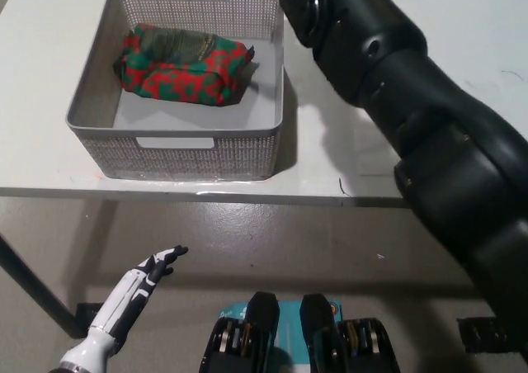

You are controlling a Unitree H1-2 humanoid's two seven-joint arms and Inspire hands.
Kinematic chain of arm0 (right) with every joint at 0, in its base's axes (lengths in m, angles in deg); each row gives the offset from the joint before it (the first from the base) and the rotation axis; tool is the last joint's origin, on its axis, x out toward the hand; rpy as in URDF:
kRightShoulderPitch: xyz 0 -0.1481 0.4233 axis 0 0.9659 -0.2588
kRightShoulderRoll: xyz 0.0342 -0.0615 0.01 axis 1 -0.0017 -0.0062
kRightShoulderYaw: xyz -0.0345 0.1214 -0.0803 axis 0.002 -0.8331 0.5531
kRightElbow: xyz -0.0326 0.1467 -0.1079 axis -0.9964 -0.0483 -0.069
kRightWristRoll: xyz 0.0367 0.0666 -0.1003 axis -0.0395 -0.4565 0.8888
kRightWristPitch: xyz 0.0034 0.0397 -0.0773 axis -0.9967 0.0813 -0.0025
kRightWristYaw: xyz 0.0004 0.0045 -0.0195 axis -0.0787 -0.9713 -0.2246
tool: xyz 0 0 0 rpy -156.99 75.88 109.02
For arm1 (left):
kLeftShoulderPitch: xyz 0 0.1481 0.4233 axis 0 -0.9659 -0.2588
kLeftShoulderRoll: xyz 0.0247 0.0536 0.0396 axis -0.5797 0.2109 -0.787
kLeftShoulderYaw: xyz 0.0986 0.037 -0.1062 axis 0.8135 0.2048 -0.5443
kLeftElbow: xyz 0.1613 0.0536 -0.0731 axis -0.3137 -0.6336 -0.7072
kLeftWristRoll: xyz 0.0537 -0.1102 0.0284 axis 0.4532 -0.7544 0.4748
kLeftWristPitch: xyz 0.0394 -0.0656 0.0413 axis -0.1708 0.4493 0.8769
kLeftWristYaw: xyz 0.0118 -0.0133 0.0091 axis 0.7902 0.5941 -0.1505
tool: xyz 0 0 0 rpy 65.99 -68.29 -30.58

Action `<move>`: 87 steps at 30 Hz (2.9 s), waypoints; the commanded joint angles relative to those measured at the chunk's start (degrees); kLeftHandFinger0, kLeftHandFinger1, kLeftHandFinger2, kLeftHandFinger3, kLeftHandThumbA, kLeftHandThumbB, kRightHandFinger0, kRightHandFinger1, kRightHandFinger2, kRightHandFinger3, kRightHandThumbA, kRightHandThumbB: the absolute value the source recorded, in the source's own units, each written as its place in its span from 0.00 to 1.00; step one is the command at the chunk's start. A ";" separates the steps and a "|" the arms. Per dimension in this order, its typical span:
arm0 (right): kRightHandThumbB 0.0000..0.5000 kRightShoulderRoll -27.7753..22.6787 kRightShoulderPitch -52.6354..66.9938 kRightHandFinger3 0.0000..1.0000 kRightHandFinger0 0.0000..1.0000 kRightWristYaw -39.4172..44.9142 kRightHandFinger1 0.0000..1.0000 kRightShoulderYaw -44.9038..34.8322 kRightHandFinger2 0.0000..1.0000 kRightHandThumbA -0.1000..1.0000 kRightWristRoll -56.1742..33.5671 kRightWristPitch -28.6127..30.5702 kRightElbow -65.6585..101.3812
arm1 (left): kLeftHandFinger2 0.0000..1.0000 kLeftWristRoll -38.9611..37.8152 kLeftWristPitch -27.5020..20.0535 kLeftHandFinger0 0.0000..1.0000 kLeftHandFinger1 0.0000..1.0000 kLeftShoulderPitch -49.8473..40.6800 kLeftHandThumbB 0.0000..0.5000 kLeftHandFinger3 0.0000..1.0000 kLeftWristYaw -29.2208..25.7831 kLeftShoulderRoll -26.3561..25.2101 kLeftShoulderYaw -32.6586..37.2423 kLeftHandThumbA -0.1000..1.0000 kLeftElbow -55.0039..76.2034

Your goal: Use the right hand to pick up a bag of coffee beans on the right hand side and place it into a container on the left hand side

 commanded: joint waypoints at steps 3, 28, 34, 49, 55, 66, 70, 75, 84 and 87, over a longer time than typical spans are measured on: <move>0.93 -3.82 -3.06 1.00 1.00 1.25 1.00 -1.15 1.00 1.00 -1.90 2.22 3.24 | 1.00 -0.59 -0.67 1.00 1.00 0.71 0.41 1.00 0.47 -0.33 0.05 1.00 0.64; 0.59 -26.27 47.55 1.00 1.00 6.47 1.00 -40.90 1.00 0.95 -35.86 -2.63 100.63 | 1.00 0.50 -0.14 1.00 1.00 -0.88 0.44 1.00 0.46 -1.37 -0.14 1.00 0.90; 0.59 -20.12 66.26 1.00 1.00 3.50 1.00 -37.79 1.00 0.98 -33.26 0.70 110.13 | 1.00 -0.41 -1.27 1.00 1.00 -1.20 0.48 1.00 0.11 -0.95 -0.76 1.00 -0.65; 0.61 -6.94 94.48 1.00 0.81 0.51 0.90 -25.41 1.00 0.93 -33.91 24.50 98.42 | 1.00 -0.32 -3.08 1.00 1.00 -3.78 0.41 1.00 -0.15 -0.51 -0.65 1.00 -1.40; 0.39 -0.95 97.61 1.00 0.81 7.18 0.86 -28.31 1.00 0.94 -42.52 24.50 85.28 | 1.00 -0.40 -3.83 1.00 1.00 -3.64 0.38 1.00 -0.57 -0.14 -0.90 1.00 -2.14; 0.60 -1.86 91.91 1.00 0.82 11.19 0.87 -31.90 1.00 0.93 -44.14 24.49 69.30 | 1.00 -1.11 -4.54 1.00 1.00 -2.79 0.45 1.00 -1.36 1.02 -2.11 1.00 -3.26; 0.60 -1.76 91.01 1.00 0.81 13.39 0.85 -31.96 1.00 0.89 -46.77 24.49 67.57 | 1.00 -1.11 -4.19 1.00 1.00 -2.76 0.46 1.00 -1.34 1.16 -2.59 1.00 -3.01; 0.62 -2.05 90.34 1.00 0.76 13.62 0.82 -32.14 1.00 0.84 -47.65 23.46 67.33 | 1.00 -0.71 -3.54 1.00 1.00 -1.97 0.47 1.00 -0.88 1.14 -2.59 1.00 -2.98; 0.59 -1.73 90.07 1.00 0.70 13.77 0.79 -31.80 1.00 0.82 -48.02 22.11 67.77 | 1.00 -0.91 -3.85 1.00 1.00 -1.39 0.52 1.00 -0.58 0.94 -3.02 1.00 -3.44; 0.59 -1.87 89.30 1.00 0.70 14.09 0.79 -31.78 1.00 0.82 -47.90 22.30 67.27 | 1.00 -0.81 -3.68 1.00 1.00 -0.95 0.49 1.00 -0.74 1.03 -3.22 1.00 -3.48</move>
